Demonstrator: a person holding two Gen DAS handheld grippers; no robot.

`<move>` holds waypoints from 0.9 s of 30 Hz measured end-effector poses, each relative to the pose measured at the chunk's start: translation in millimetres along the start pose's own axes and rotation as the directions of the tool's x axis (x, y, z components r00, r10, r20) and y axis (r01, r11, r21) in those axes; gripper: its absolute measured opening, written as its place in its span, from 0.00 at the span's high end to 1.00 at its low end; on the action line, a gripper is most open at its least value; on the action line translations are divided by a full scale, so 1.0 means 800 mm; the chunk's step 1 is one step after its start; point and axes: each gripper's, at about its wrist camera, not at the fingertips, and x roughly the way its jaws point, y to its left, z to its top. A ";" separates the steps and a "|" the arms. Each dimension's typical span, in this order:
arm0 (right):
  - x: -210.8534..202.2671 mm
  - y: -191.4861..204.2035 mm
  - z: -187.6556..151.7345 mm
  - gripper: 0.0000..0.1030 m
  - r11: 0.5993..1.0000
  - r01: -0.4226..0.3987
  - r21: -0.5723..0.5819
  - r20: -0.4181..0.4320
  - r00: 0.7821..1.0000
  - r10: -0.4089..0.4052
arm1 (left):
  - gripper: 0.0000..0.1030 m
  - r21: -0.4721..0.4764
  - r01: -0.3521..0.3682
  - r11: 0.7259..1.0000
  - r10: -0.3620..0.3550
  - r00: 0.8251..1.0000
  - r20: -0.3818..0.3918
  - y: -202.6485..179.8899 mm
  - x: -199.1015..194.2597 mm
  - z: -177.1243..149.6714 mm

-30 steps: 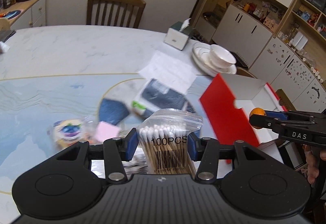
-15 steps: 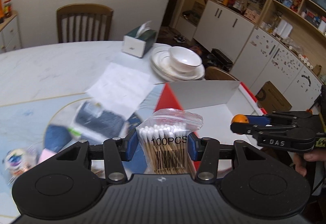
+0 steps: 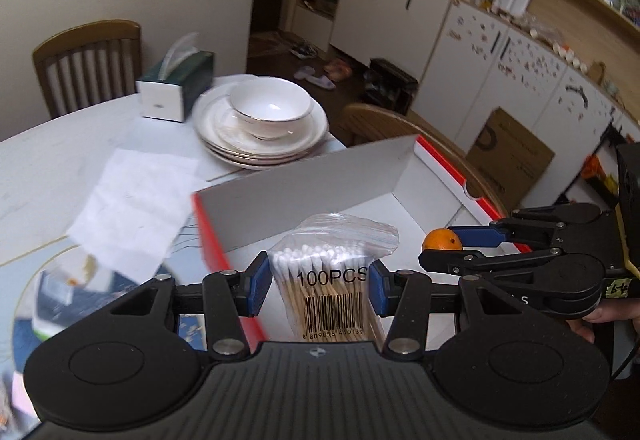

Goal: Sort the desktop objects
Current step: 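Carry the swab bag with left tool while right tool carries the orange into the red box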

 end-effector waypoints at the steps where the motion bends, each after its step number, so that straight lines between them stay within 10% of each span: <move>1: 0.002 -0.005 -0.002 0.67 1.000 0.004 0.000 -0.005 1.000 -0.004 | 0.54 0.009 0.003 1.000 -0.003 1.000 -0.010 -0.005 0.008 0.002; 15: 0.053 -0.034 -0.026 0.67 0.999 0.034 -0.032 -0.104 0.994 -0.037 | 0.54 0.148 -0.012 0.989 0.037 0.985 -0.168 -0.042 0.115 -0.002; 27: 0.084 -0.034 -0.030 0.67 0.996 0.013 -0.083 -0.203 0.979 -0.030 | 0.54 0.163 -0.038 0.986 0.092 0.938 -0.334 -0.032 0.170 -0.011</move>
